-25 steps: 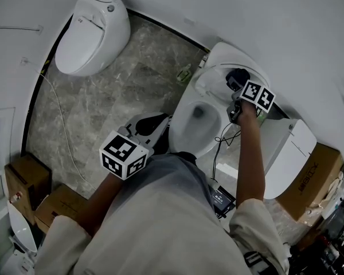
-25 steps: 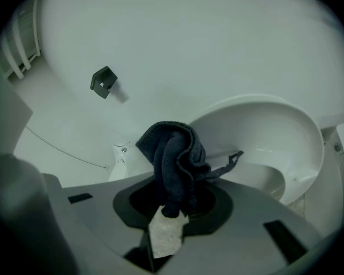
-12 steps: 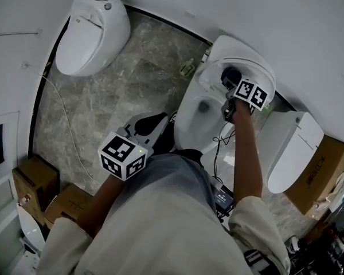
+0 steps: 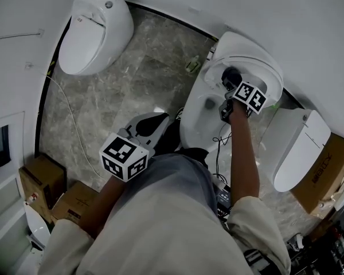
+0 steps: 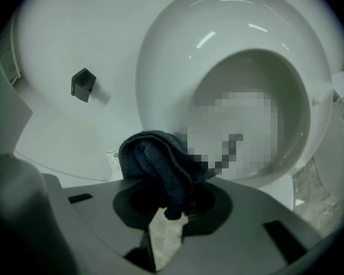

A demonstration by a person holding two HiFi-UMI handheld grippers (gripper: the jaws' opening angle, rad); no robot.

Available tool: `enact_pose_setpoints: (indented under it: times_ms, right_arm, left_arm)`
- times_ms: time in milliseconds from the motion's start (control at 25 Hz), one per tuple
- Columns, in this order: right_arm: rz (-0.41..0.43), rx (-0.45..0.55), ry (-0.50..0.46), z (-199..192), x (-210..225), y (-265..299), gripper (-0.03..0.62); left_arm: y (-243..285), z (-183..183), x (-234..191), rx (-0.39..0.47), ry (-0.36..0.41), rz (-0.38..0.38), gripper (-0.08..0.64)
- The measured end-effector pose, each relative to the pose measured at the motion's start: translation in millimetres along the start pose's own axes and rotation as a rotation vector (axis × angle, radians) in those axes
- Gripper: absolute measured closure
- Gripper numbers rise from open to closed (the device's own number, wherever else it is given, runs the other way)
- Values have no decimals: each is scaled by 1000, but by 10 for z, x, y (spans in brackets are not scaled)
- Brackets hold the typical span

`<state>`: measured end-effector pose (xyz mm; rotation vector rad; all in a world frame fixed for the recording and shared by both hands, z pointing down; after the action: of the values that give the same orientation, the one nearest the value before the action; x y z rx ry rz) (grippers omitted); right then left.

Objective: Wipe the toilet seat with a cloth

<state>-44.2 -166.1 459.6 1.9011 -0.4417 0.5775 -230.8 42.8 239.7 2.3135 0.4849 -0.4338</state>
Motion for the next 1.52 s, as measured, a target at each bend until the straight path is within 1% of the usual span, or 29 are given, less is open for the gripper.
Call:
enact_pose_setpoints:
  times_ms: [200,400,720,800,880,1000,1080,1240,1400,1520]
  right_arm:
    - [6,32,46,-53,64,67,522]
    - [-8,4,66,-181,122,199,523]
    - [-30,-32,38,-265,175,463,522]
    - [-39,-37,22,-323,186,501,523]
    - [-51,-51,-9,-392,202,533,523]
    - [-65,-67,-31,-435,252,652,523]
    - [-76,-59,-34,-477,288,719,522]
    - [-94,-34,-42,-563,374,789,522]
    - [-104,-12,-66,-628,460,821,523]
    - [-97,0,-59,-683,537,867,523]
  left_arm:
    - [80,-6,4,-26,2,-11,551]
    - [127,13,42,-41,19,-23,551]
    - [150,-88,17,-72,17,-19,551]
    - [124,-145,18,-82,-2,-21,551]
    - [128,-168,47,-87,-29,-35,551]
    - [269,-140,70,-86,-27,-77,551]
    - [383,-173,55,-90,-38,-91,551]
    - [564,-350,81,-108,-94,-110,551]
    - [694,-543,176,-167,-72,-134,551]
    - [762,-622,224,-194,-55,-133,551]
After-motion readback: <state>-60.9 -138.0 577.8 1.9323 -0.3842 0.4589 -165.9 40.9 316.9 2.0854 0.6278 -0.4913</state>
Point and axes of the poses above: the fingertips, and each gripper's own axes: y forward along the fingers, x to its right, z out of its top, the point moved 3 cm from there along -y, backward along the fingers, and after that the axes turned 1 degree about -x, right-handed, at the moved point
